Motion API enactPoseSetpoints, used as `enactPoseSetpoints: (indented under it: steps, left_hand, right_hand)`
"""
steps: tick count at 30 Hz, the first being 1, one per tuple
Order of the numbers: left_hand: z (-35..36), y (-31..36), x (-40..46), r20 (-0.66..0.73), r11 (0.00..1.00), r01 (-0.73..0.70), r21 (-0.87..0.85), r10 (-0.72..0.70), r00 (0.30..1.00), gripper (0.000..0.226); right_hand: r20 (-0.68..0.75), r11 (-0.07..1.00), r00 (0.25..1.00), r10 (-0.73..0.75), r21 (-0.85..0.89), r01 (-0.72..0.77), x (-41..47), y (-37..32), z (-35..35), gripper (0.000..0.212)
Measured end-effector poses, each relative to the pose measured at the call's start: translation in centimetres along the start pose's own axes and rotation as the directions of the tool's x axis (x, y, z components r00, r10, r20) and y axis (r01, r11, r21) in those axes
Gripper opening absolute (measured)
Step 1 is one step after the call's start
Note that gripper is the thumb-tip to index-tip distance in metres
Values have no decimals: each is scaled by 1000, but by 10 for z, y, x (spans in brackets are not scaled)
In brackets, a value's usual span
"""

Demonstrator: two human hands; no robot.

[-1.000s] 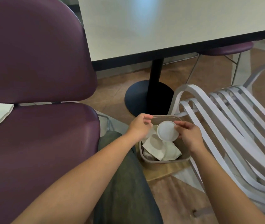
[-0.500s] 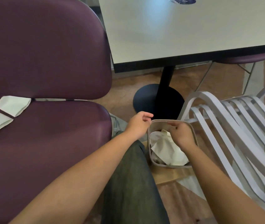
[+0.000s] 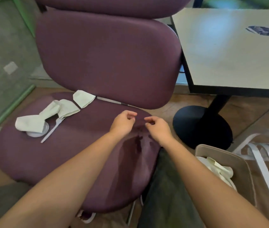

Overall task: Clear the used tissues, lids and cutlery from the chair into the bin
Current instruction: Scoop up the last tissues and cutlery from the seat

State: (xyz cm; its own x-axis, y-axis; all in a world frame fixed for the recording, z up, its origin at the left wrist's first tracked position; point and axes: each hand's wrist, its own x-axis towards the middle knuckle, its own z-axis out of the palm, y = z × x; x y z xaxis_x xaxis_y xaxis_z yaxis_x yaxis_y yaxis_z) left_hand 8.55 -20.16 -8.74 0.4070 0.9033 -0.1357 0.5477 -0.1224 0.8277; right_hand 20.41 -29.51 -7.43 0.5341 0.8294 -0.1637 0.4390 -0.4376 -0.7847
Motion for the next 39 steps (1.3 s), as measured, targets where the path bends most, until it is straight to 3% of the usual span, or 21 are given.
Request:
enactPoseSetpoints:
  steps: [13, 17, 20, 25, 29, 33, 36, 39]
  left_hand:
    - [-153, -100, -3, -276, 982, 139, 125, -100, 956, 27]
    - [-192, -123, 0, -359, 928, 137, 347, -3, 933, 33]
    - [-218, -140, 8, -357, 845, 156, 511, 43, 933, 37]
    - [-237, -159, 31, -365, 783, 131, 608, 129, 922, 59]
    - [-241, -170, 54, -294, 704, 110, 701, 145, 945, 77]
    - [-250, -179, 71, -238, 605, 115, 787, 126, 963, 68]
    - [-256, -181, 80, -271, 596, 122, 794, 166, 948, 55]
    - [-262, -180, 83, -316, 625, 130, 770, 196, 929, 51]
  right_hand:
    - [270, 977, 951, -154, -105, 188, 23, -105, 149, 30]
    - [326, 971, 930, -171, -105, 215, 26, -122, 184, 31]
    - [355, 968, 919, -170, -117, 224, 31, -131, 210, 29]
    - [332, 955, 924, -188, -160, 251, 54, -142, 244, 28]
    - [273, 932, 926, -259, -182, 314, 81, -154, 261, 30]
    - [288, 885, 888, -359, -196, 422, 103, -163, 271, 44]
    - [361, 820, 826, -433, -222, 527, 113, -165, 280, 61]
    - [359, 798, 813, -459, -236, 555, 116, -163, 291, 67]
